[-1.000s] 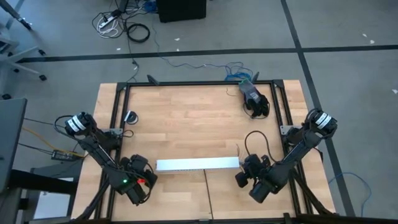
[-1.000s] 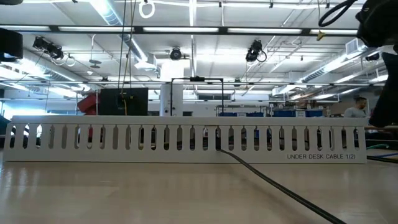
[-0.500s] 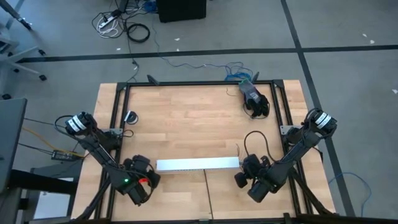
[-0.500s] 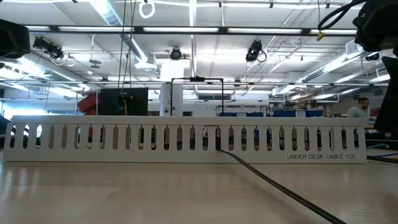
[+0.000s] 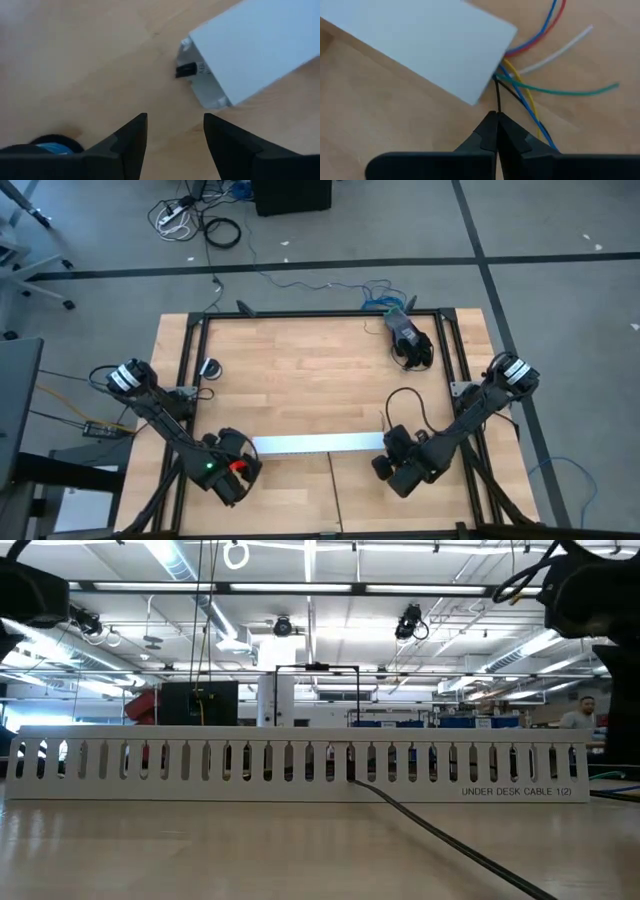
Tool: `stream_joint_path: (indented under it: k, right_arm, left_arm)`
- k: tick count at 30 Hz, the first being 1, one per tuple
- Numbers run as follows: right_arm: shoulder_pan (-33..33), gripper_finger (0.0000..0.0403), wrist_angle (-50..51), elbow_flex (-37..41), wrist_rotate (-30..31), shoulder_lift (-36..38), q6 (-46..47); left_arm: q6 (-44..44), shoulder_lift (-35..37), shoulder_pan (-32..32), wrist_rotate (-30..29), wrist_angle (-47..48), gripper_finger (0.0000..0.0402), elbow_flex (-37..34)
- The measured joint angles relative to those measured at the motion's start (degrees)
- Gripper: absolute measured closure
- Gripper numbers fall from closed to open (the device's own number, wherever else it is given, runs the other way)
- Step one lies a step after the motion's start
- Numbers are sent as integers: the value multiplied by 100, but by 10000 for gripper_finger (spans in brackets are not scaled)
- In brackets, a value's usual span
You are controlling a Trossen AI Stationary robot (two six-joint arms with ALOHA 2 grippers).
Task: Ziptie cables
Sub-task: Close the lid on the cable duct
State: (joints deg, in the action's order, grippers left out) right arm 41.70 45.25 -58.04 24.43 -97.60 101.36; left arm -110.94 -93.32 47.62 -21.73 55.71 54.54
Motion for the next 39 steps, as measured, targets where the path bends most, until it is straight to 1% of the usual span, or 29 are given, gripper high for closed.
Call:
stream_joint_path:
  k: [3, 6, 12, 21, 27, 34, 39]
  right_arm:
    - [-62, 403, 90, 0, -320, 0, -47]
    - [-83, 403, 119, 0, -471, 0, -58]
    - [-161, 403, 159, 0, -593, 0, -151]
    - [-429, 403, 160, 0, -640, 2, -619]
    - [-549, 403, 170, -12, -685, 2, -839]
    - [-629, 403, 280, -308, -622, 4, -1132]
    - [-642, 403, 415, -411, -614, 7, -1161]
  left_arm:
    - [167, 0, -100, 180, 488, 214, 118]
    - [261, 0, -163, 300, 804, 214, 229]
    - [560, 0, -367, 389, 652, 214, 344]
    - [846, 0, -602, 601, 493, 214, 346]
    - [842, 0, -602, 638, 320, 214, 346]
    - [765, 0, -602, 640, 292, 214, 346]
    - [763, 0, -602, 641, 364, 214, 346]
